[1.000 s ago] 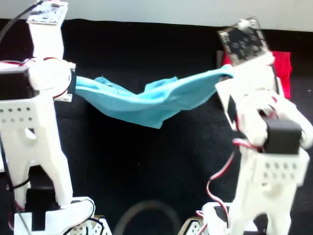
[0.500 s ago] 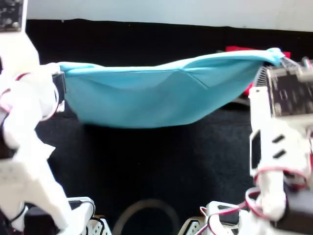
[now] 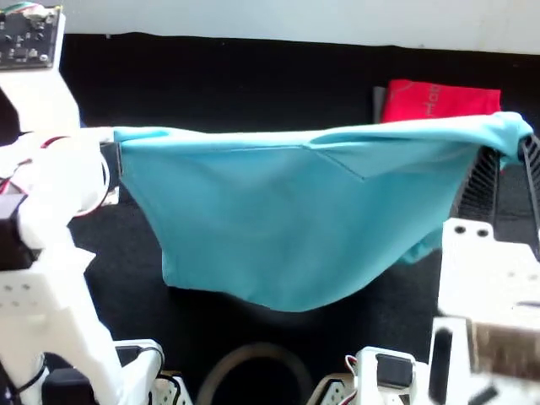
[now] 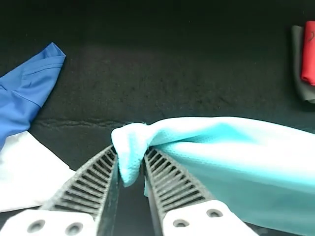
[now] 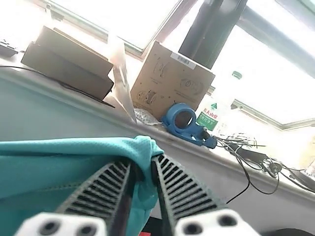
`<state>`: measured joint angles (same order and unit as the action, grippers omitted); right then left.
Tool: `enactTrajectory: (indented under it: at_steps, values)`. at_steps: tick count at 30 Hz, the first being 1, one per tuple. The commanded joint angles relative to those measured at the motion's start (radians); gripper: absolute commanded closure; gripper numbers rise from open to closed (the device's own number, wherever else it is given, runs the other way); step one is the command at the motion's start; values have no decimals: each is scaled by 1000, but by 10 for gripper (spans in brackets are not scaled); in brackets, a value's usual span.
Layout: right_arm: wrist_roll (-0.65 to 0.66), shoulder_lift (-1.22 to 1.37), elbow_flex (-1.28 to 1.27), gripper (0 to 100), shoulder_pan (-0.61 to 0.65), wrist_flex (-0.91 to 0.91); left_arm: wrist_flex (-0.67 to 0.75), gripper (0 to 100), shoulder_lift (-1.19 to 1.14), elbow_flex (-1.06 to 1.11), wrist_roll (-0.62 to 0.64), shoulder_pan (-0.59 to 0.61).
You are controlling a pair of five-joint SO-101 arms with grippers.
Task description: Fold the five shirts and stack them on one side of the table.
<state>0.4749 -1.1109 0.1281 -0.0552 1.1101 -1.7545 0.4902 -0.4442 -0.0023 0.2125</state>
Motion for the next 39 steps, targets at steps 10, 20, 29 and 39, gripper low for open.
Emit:
enactTrajectory:
  at_steps: [10, 20, 29, 39]
  values:
    - [5, -193, 36, 992, -96, -21, -6, 991, 321, -30, 6, 50]
    - [3, -203, -2, 992, -101, -25, 35, 991, 364, -27, 5, 50]
    - [8, 24, -503, 992, -68, -285, 270, 991, 147, 407, 3, 50]
    - [5, 522, -590, 992, 16, -575, 516, 991, -364, 243, 3, 44]
